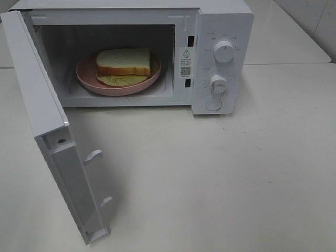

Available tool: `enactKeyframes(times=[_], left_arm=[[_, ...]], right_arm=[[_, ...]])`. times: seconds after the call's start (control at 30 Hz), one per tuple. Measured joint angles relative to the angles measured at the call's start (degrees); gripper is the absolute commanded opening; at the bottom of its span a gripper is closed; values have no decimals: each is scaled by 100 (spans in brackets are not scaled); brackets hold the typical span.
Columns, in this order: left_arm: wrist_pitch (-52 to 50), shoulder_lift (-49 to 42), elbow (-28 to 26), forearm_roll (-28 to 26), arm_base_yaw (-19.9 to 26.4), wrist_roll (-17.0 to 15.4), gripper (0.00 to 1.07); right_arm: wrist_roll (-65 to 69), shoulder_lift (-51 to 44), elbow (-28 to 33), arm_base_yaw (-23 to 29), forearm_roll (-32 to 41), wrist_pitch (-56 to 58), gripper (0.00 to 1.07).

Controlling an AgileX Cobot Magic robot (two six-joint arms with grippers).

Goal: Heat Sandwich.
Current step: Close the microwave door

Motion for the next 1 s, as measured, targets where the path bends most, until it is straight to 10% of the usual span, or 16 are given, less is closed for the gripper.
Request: enactKeyframes(times=[1.0], left_arm=[[0,0,0,0,0,0,103]], right_arm=[[0,0,0,0,0,-6,76]])
